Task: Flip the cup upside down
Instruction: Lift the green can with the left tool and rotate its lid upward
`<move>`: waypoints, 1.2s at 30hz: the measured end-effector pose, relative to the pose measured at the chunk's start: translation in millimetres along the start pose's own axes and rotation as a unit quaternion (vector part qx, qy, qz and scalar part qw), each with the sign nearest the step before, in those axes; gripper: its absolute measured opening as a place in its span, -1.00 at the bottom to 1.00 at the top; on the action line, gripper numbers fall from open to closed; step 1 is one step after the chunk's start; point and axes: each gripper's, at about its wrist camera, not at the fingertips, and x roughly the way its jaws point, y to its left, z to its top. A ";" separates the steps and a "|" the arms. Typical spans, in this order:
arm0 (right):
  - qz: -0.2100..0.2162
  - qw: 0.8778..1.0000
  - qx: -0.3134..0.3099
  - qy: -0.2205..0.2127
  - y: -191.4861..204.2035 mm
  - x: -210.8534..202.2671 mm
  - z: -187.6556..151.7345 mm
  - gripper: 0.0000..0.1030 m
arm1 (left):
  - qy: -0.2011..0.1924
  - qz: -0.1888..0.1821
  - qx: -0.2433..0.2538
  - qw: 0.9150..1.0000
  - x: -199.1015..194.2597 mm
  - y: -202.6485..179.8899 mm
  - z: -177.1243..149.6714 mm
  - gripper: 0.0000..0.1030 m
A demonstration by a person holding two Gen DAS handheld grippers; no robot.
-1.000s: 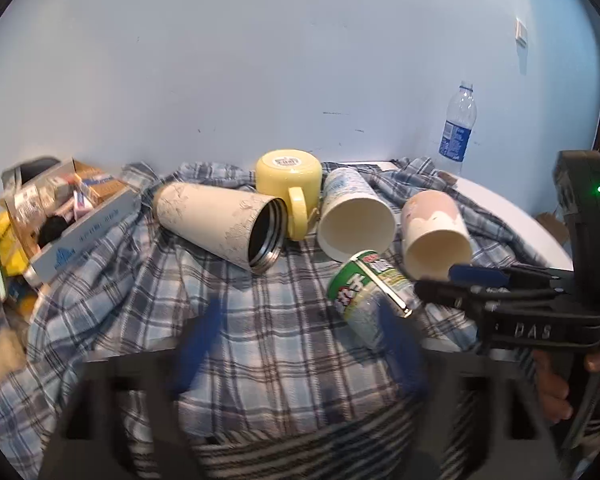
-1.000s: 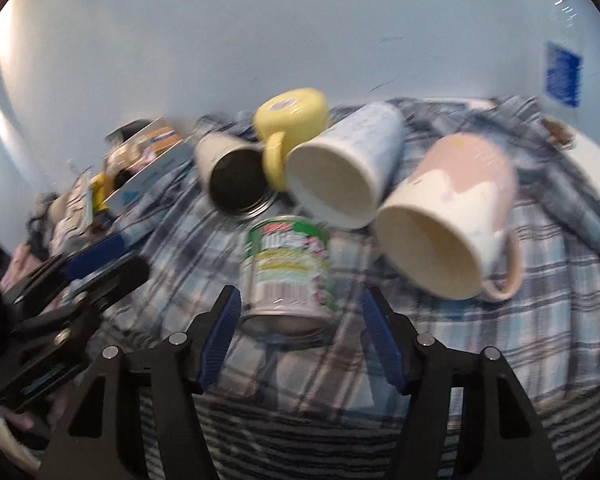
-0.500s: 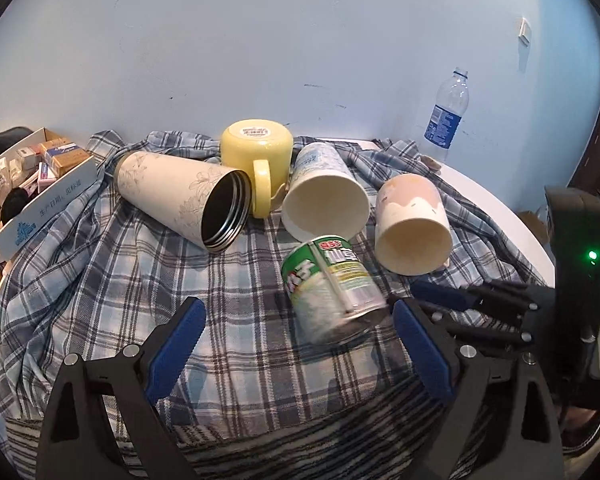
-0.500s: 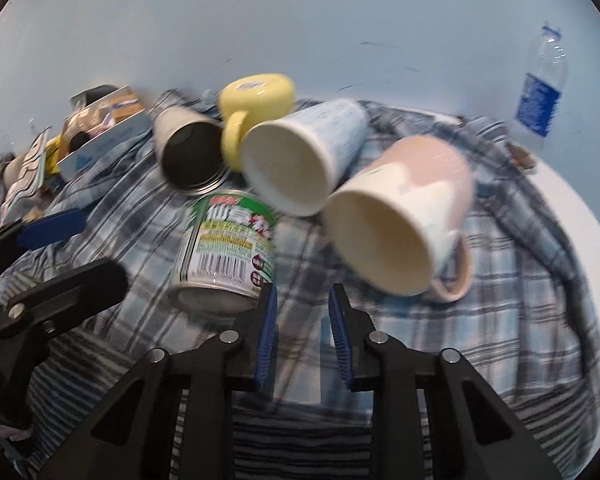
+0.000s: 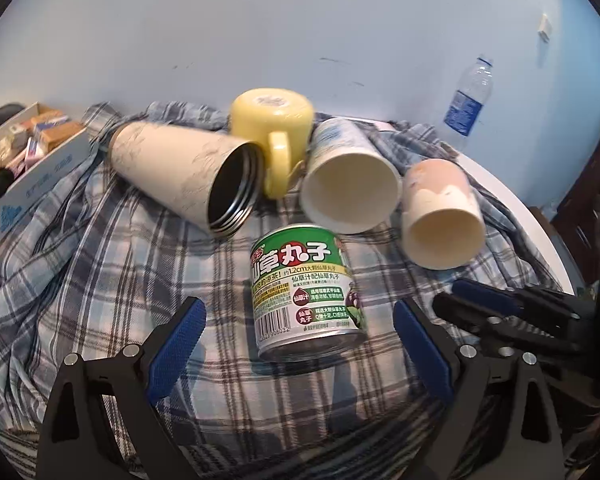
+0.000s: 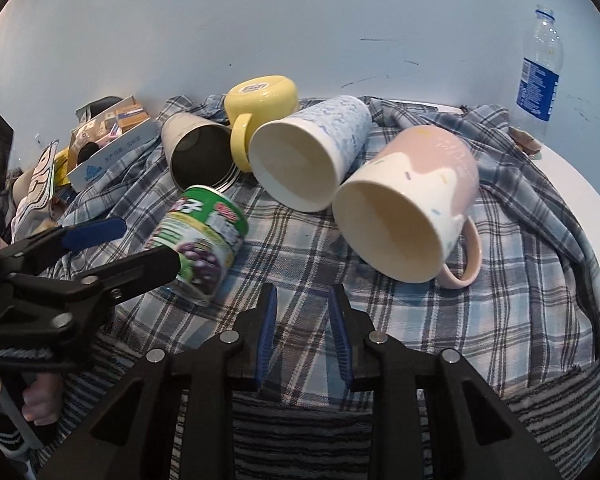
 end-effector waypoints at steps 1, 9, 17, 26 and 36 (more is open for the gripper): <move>0.000 1.000 0.001 -0.002 -0.7 -0.3 0.4 -0.49 | 0.002 -0.004 -0.004 1.000 1.8 2.6 -0.7 0.87; 0.001 1.000 -0.009 -0.003 2.3 1.2 -0.2 -0.49 | 0.036 0.002 -0.009 0.999 19.4 5.8 -4.4 0.63; -0.001 1.000 -0.005 -0.005 -1.2 0.4 0.0 -0.49 | 0.044 -0.004 -0.004 0.999 15.7 1.8 -6.1 0.33; -0.009 1.000 -0.010 -0.012 1.0 -2.9 0.3 -0.49 | 0.011 0.002 0.002 1.000 -1.5 1.5 1.4 0.32; -0.011 1.000 0.001 -0.014 -4.2 -3.0 0.5 -0.49 | -0.021 0.025 0.045 0.998 -9.7 -14.2 12.8 0.32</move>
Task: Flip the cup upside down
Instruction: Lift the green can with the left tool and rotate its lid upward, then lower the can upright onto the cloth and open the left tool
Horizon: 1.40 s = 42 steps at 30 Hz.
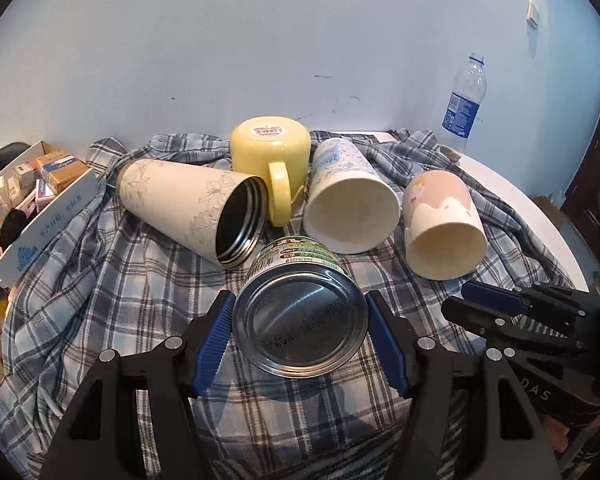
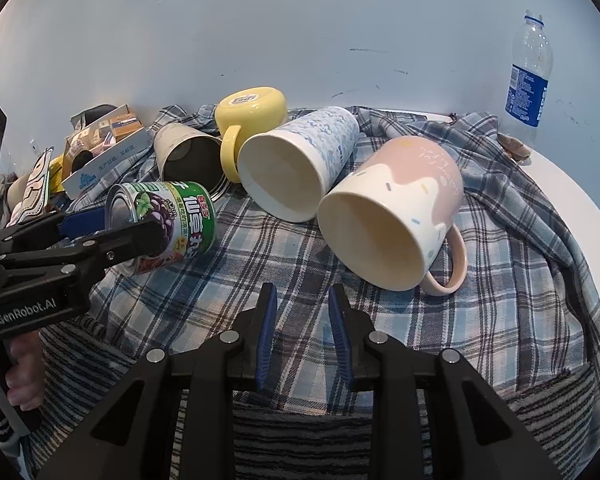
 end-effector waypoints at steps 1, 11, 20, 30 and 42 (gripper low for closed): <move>-0.001 1.000 0.001 0.000 -0.4 -0.3 0.2 -0.50 | 0.003 -0.007 -0.002 1.000 1.3 -0.2 -0.2 0.32; 0.000 1.000 0.011 -0.007 -5.9 -4.5 1.2 -0.49 | 0.025 -0.010 0.045 0.999 6.3 -13.6 12.0 0.32; 0.010 1.000 0.021 -0.011 -10.4 -5.8 0.1 -0.49 | 0.081 -0.012 0.093 0.992 24.5 -22.9 19.7 0.32; 0.014 0.999 0.029 -0.016 -14.9 -9.7 1.3 -0.49 | 0.060 0.000 0.091 0.994 22.7 -26.5 29.2 0.46; 0.000 0.999 0.018 -0.037 -7.7 -26.6 8.0 -0.49 | -0.192 0.030 0.036 0.980 -97.7 14.3 25.6 0.71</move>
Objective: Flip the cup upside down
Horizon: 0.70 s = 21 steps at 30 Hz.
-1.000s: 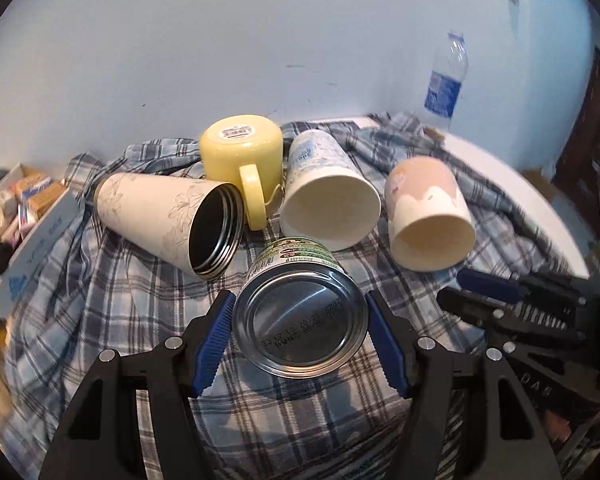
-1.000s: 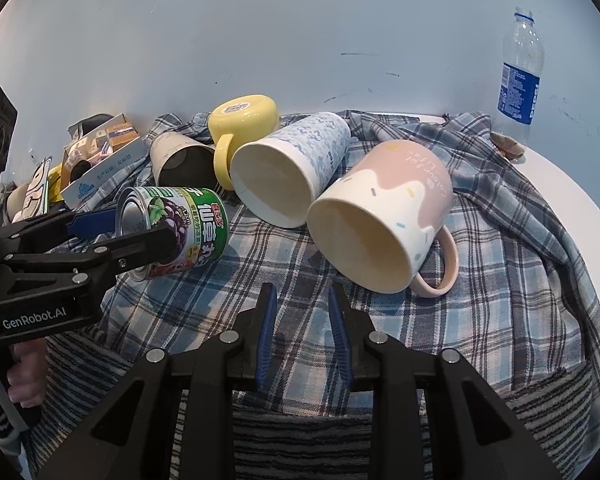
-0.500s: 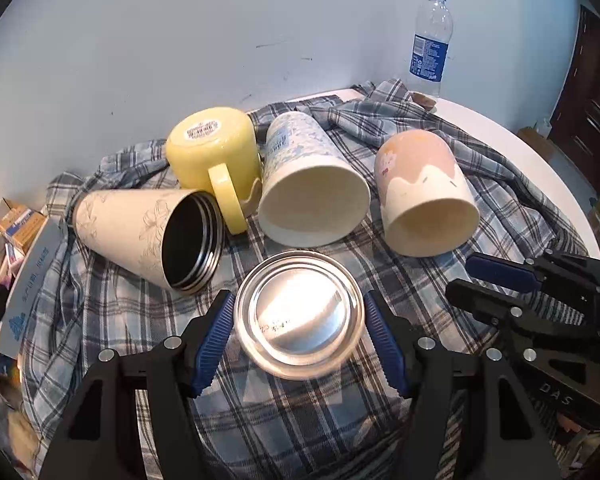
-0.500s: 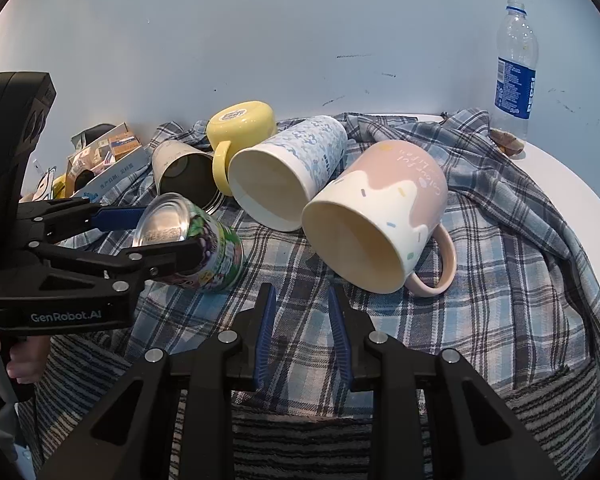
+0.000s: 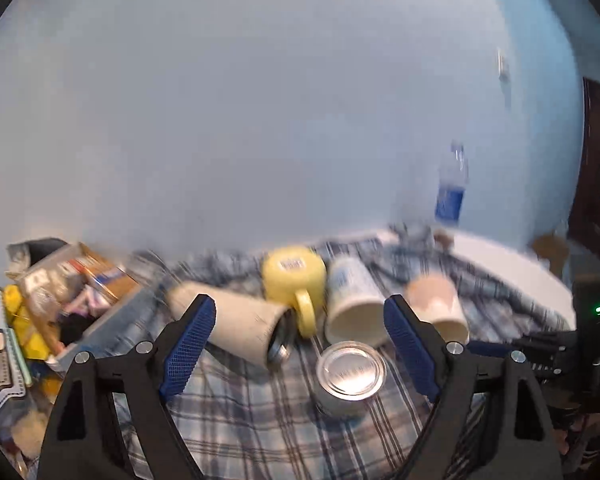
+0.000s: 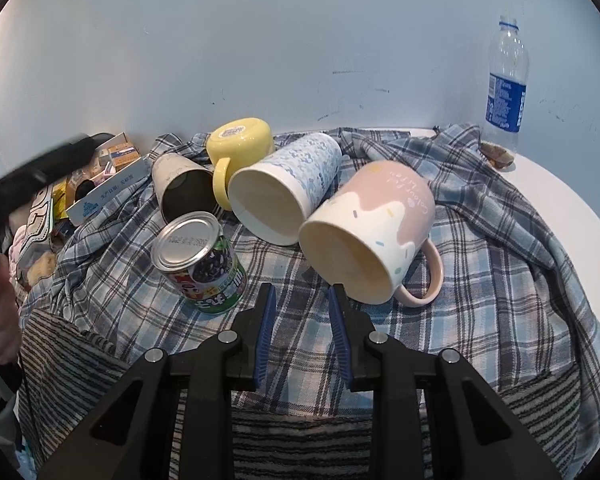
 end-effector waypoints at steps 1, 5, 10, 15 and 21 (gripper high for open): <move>0.000 1.000 -0.003 -0.004 2.3 -2.8 0.9 -0.49 | -0.010 0.003 -0.002 1.000 -5.8 3.3 -0.3 0.75; 0.000 0.999 -0.019 -0.030 13.0 -17.1 6.1 -0.49 | -0.041 0.018 -0.011 0.999 -30.6 15.8 -5.9 1.00; -0.002 0.996 -0.038 -0.078 25.3 -31.2 9.4 -0.49 | -0.087 0.023 -0.015 0.996 -47.8 21.7 -21.8 1.00; -0.003 0.992 -0.062 -0.112 34.0 -31.5 0.3 -0.40 | -0.092 0.026 -0.037 0.995 -39.2 25.8 -44.3 1.00; -0.010 0.982 -0.065 -0.180 32.0 -38.9 -9.7 0.52 | -0.094 0.029 -0.039 0.994 -27.7 22.0 -68.8 1.00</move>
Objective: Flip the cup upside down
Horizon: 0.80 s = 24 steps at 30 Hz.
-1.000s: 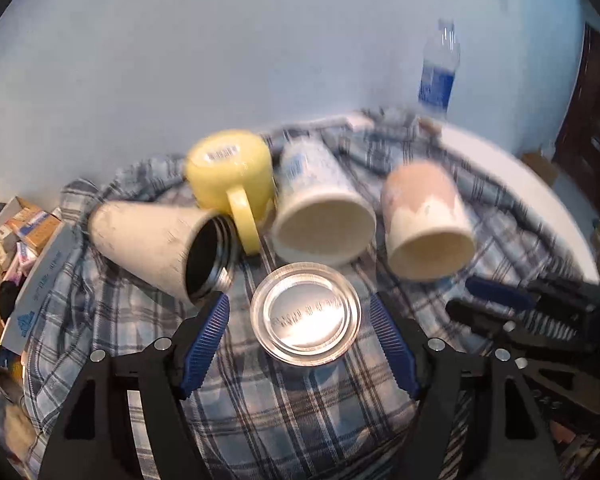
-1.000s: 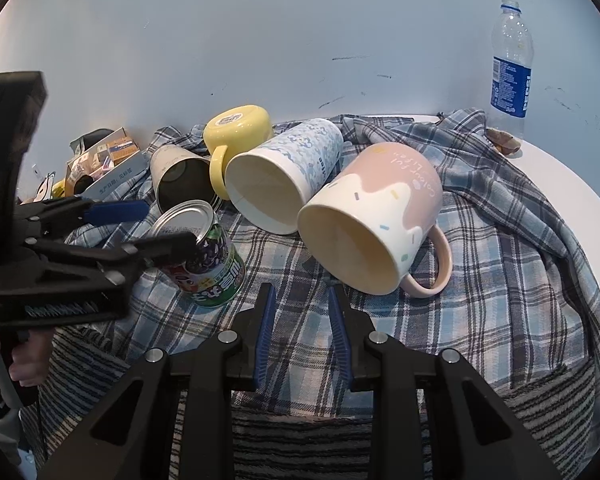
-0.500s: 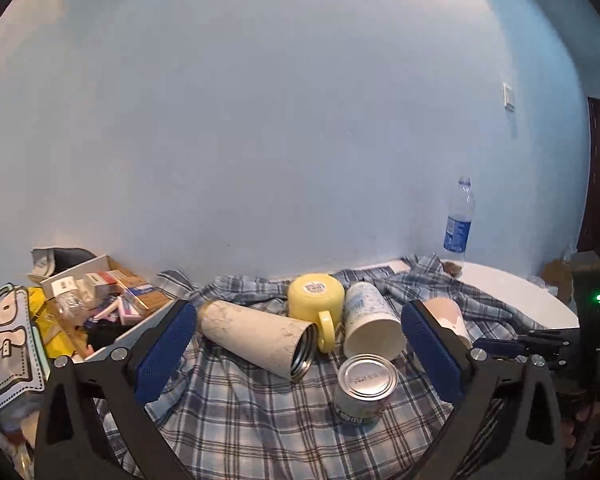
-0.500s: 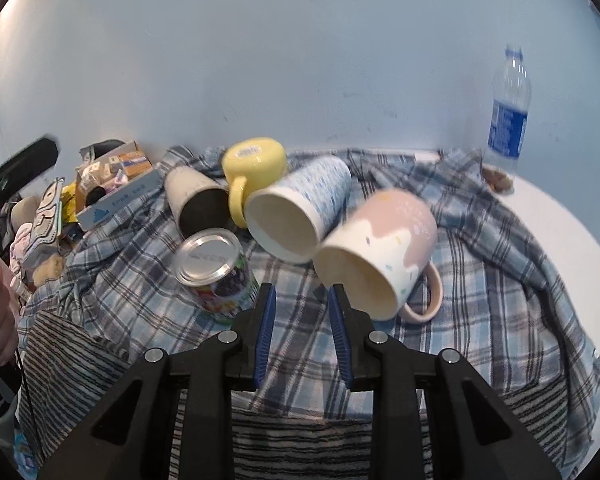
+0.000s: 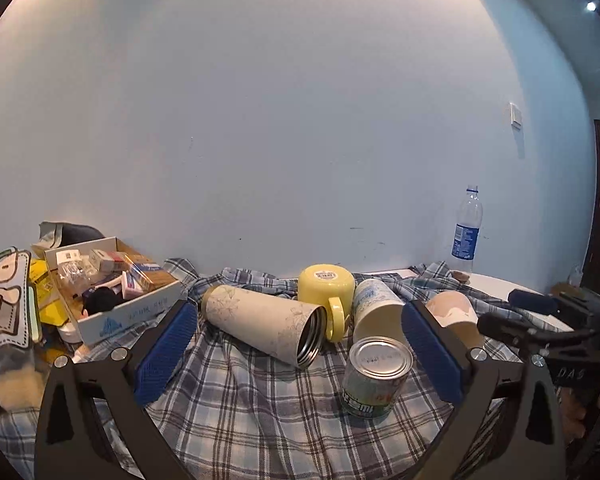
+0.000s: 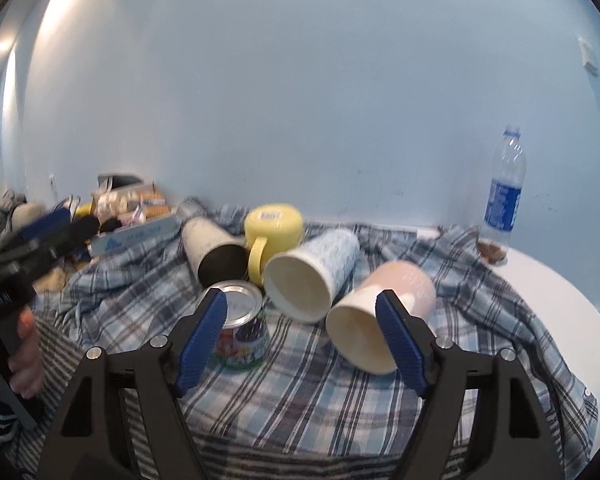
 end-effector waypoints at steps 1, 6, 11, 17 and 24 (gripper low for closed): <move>0.000 1.000 0.006 -0.008 -2.3 -0.3 -1.3 0.62 | 0.001 -0.002 0.002 1.000 0.2 -0.8 -2.8 1.00; 0.007 0.999 0.037 -0.013 -15.0 0.9 -4.7 0.77 | -0.011 0.000 0.007 1.000 -4.8 -2.6 -5.4 1.00; 0.000 0.999 0.041 -0.012 -15.5 0.9 -7.7 0.85 | -0.019 0.007 0.023 1.000 -7.6 -9.6 -6.1 1.00; -0.002 0.999 0.029 -0.018 -11.6 -1.4 -8.7 0.87 | -0.017 0.008 0.023 1.000 -7.7 -10.0 -5.9 1.00; -0.001 0.999 0.031 -0.013 -12.8 0.3 -9.1 0.87 | -0.013 0.010 0.022 1.000 -5.7 -9.1 -5.1 1.00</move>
